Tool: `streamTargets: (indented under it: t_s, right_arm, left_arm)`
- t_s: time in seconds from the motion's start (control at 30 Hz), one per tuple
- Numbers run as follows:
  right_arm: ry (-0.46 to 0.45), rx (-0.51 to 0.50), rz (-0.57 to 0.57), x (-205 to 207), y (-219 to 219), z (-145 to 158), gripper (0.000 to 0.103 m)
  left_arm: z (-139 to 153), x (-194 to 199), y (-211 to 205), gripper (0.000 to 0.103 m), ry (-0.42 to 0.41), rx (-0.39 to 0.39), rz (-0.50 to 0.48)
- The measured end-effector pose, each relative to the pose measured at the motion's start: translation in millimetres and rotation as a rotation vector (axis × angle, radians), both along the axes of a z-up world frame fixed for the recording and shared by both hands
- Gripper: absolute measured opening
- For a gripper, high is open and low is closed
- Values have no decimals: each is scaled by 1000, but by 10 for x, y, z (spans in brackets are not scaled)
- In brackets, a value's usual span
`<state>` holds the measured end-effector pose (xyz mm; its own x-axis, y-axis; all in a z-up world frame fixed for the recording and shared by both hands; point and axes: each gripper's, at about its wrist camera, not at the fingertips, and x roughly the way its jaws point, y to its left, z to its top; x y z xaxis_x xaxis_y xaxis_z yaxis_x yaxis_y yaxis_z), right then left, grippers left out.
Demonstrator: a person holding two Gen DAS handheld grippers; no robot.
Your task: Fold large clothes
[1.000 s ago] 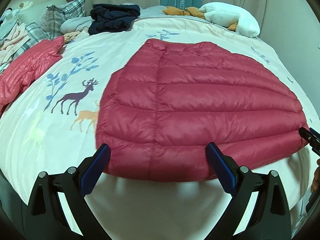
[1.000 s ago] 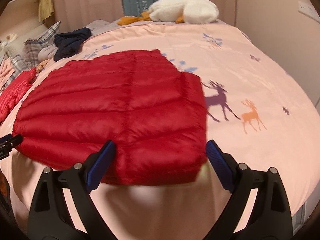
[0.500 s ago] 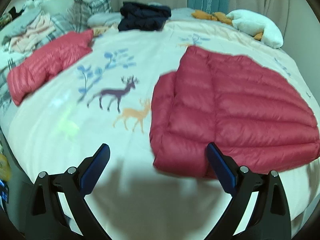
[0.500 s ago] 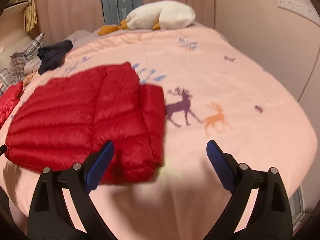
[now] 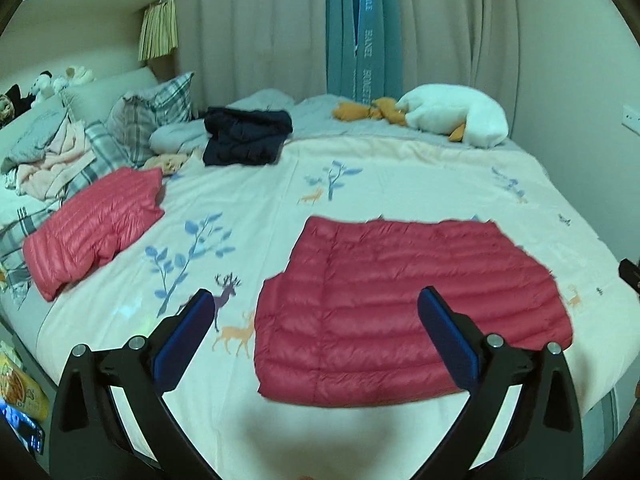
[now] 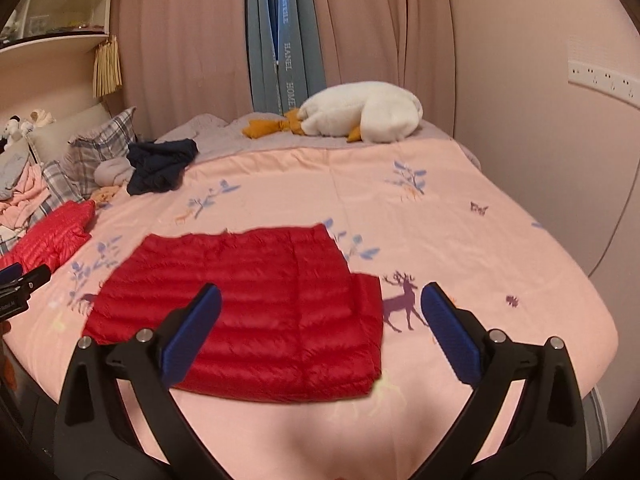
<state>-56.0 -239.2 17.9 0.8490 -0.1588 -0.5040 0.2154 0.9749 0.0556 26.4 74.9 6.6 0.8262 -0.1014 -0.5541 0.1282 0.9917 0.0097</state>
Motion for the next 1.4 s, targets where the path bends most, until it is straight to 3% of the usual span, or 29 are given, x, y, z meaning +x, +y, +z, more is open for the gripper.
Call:
streamTargets:
  t_s: [0.2,0.57,0.67,0.9,1.07,1.4]
  right_arm:
    - [-4,-24,2,-54,192,280,101]
    - [24,46,61,-152,381,466,101]
    - [55,51,69,-141,427,409,101]
    - [168,102,104,-2,560,84,101]
    - [214,80,101,65,667,-100,101]
    - [252,73,111,158,697,-208,101]
  left_arm:
    - [317,-138,-58,102,-14,-64,-29]
    - [521,-319,-202,102,-24,-39,-42]
    - [477,-332,-219,102,-6,-28,-33]
    - [83,-221,-283,102,125,2,-13]
    - [-121,-167,-298,102,190,31,-3]
    - [-210,-97,-321,102,226,40,-9]
